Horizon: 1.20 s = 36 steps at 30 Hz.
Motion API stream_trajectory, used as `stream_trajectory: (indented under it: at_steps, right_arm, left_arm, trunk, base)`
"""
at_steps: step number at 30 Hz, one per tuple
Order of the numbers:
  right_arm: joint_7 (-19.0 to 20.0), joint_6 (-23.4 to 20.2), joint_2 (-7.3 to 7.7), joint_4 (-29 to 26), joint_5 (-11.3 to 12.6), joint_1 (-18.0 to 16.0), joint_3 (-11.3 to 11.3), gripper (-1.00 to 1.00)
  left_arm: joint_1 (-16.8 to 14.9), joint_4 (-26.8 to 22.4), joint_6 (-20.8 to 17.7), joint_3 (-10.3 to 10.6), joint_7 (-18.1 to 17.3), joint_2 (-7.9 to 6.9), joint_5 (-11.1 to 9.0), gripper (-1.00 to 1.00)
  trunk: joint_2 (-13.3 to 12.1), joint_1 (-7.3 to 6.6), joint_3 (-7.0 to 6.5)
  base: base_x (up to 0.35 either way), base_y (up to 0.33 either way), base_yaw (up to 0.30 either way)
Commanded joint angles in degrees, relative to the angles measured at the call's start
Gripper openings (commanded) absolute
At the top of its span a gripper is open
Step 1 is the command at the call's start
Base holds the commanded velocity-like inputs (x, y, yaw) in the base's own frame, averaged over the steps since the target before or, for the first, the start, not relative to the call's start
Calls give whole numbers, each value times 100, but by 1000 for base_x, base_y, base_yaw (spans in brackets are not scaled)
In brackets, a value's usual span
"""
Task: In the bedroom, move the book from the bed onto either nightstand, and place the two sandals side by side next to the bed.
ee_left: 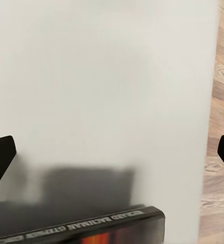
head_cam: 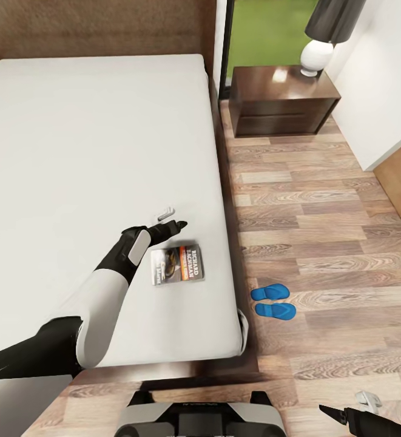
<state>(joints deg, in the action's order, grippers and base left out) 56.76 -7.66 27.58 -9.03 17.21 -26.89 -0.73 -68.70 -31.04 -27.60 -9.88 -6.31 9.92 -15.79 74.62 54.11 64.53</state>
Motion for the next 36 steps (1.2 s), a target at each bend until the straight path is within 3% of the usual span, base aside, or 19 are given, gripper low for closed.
stream_trajectory:
  at_steps: [1, 14, 26, 36]
  right_arm:
    - [20, -60, 1, -4, 28, -1, -6, 100]
    - [20, -60, 1, -2, 28, -1, -6, 100]
    - [20, -60, 1, -3, 28, -1, -6, 100]
    - [20, -60, 1, -2, 28, -1, -6, 100]
  left_arm:
    - [-3, -6, -44, -46, -19, 8, -12, 100]
    - [-3, -2, -44, -43, -19, 8, -12, 100]
    - [-3, -2, -40, -49, -19, 8, -12, 100]
    - [-3, 1, -43, -48, -19, 8, -20, 100]
  trunk:
    - [44, 23, 21]
    - [565, 308, 255]
    - [565, 308, 255]
    - [966, 528, 434]
  base:
    - [0, 0, 0]
    - [0, 0, 0]
    - [0, 0, 0]
    - [0, 0, 0]
